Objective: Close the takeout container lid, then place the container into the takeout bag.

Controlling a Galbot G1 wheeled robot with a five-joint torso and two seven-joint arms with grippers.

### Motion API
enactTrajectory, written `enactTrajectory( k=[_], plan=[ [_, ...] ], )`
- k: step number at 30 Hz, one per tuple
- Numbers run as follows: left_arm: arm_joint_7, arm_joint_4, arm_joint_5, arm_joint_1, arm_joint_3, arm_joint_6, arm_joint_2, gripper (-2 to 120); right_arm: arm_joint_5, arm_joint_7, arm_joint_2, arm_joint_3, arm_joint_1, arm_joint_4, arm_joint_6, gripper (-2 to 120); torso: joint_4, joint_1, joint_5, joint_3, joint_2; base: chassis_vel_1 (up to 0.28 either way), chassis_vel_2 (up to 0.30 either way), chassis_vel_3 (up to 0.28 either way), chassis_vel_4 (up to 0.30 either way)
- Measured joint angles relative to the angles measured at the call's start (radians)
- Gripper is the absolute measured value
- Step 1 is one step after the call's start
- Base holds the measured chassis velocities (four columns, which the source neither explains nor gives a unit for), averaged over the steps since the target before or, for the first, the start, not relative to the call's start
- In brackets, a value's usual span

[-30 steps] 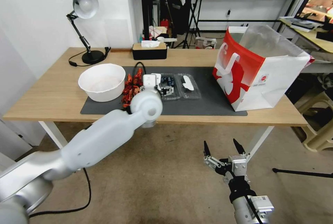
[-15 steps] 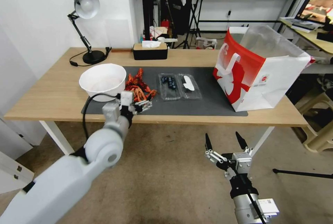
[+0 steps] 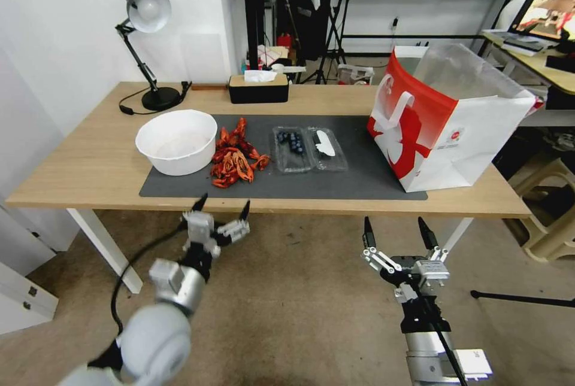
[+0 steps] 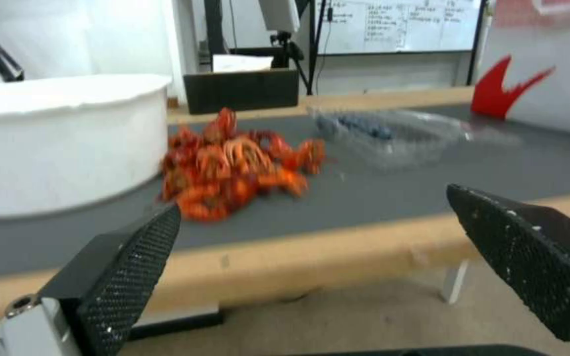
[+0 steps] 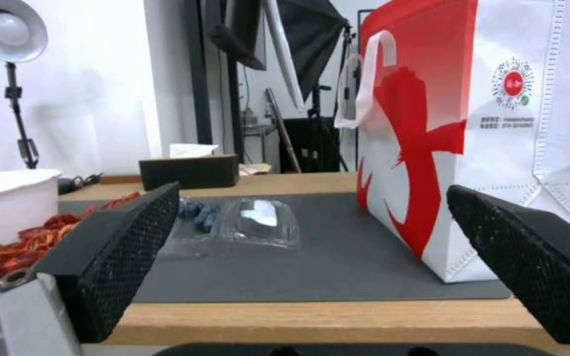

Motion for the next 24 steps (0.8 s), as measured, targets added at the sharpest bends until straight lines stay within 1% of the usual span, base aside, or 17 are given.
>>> enactTrajectory(
  k=[2, 3, 4, 5, 8, 9, 12, 13, 15, 17, 19, 20, 22, 23, 24],
  plan=[
    [0.000, 0.000, 0.000, 0.000, 0.000, 0.000, 0.000, 100, 0.000, 0.000, 0.000, 0.000, 0.000, 0.000, 0.000, 100, 0.0000, 0.000, 0.0000, 0.000, 0.000, 0.000, 0.000, 0.000, 0.000],
    [0.001, 0.002, 0.050, 0.038, 0.000, -0.011, -0.018, 100, 0.001, -0.003, 0.006, 0.006, -0.003, 0.002, 0.007, 100, -0.0001, 0.000, 0.0001, 0.000, 0.000, 0.000, 0.000, 0.000, 0.000],
    [0.000, 0.003, 0.111, 0.088, 0.003, -0.030, -0.046, 100, 0.004, -0.013, 0.007, 0.014, -0.006, 0.007, 0.011, 100, 0.0003, 0.000, 0.0001, 0.000, 0.000, 0.000, 0.000, 0.000, 0.000],
    [0.000, 0.003, 0.111, 0.088, 0.003, -0.030, -0.046, 100, 0.004, -0.013, 0.007, 0.014, -0.006, 0.007, 0.011, 100, 0.0003, 0.000, 0.0001, 0.000, 0.000, 0.000, 0.000, 0.000, 0.000],
    [-0.005, 0.024, 0.232, 0.186, -0.001, -0.095, -0.113, 100, 0.032, -0.039, 0.008, 0.019, -0.010, 0.012, 0.008, 100, 0.0003, 0.000, 0.0001, 0.000, 0.000, 0.000, 0.000, 0.000, 0.000],
    [-0.005, 0.024, 0.232, 0.186, -0.001, -0.095, -0.113, 100, 0.032, -0.039, 0.008, 0.019, -0.010, 0.012, 0.008, 100, 0.0003, 0.000, 0.0001, 0.000, 0.000, 0.000, 0.000, 0.000, 0.000],
    [-0.008, 0.028, 0.262, 0.259, -0.022, -0.117, -0.196, 100, 0.083, -0.055, -0.007, 0.026, -0.019, 0.010, -0.005, 100, 0.0003, 0.000, 0.0003, 0.000, 0.000, 0.000, 0.000, 0.000, 0.000],
    [-0.008, 0.028, 0.262, 0.259, -0.022, -0.117, -0.196, 100, 0.083, -0.055, -0.007, 0.026, -0.019, 0.010, -0.005, 100, 0.0003, 0.000, 0.0003, 0.000, 0.000, 0.000, 0.000, 0.000, 0.000],
    [-0.005, 0.022, 0.269, 0.278, -0.033, -0.117, -0.231, 100, 0.112, -0.065, -0.020, 0.031, -0.021, 0.007, -0.008, 100, 0.0002, 0.000, 0.0003, 0.000, 0.000, 0.000, 0.000, 0.000, 0.000],
    [-0.003, 0.021, 0.272, 0.282, -0.036, -0.117, -0.239, 100, 0.131, -0.068, -0.027, 0.031, -0.020, 0.006, -0.013, 100, 0.0002, 0.000, 0.0002, 0.000, 0.000, 0.000, 0.000, 0.000, 0.000],
    [-0.002, 0.021, 0.276, 0.286, -0.049, -0.117, -0.248, 100, 0.275, -0.061, -0.046, 0.013, -0.006, 0.007, -0.057, 100, 0.0000, 0.000, 0.0002, 0.000, 0.000, 0.000, 0.000, 0.000, 0.000],
    [-0.002, 0.022, 0.276, 0.291, -0.058, -0.119, -0.249, 100, 0.401, -0.046, -0.062, -0.002, 0.015, 0.012, -0.091, 100, 0.0001, 0.000, 0.0001, 0.000, 0.000, 0.000, 0.000, 0.000, 0.000],
    [-0.002, 0.023, 0.276, 0.292, -0.061, -0.119, -0.250, 100, 0.423, -0.043, -0.065, -0.004, 0.020, 0.012, -0.096, 100, 0.0002, 0.000, 0.0002, 0.000, 0.000, 0.000, 0.000, 0.000, 0.000],
    [-0.003, 0.023, 0.275, 0.298, -0.076, -0.123, -0.254, 100, 0.609, -0.015, -0.096, -0.020, 0.083, 0.010, -0.146, 100, 0.0003, 0.000, 0.0001, 0.000, 0.000, 0.000, 0.000, 0.000, 0.000],
    [-0.002, 0.023, 0.272, 0.299, -0.082, -0.123, -0.257, 100, 0.707, 0.006, -0.116, -0.028, 0.133, 0.009, -0.173, 100, 0.0003, 0.000, 0.0001, 0.000, 0.000, 0.000, 0.000, 0.000, 0.000]
  ],
)
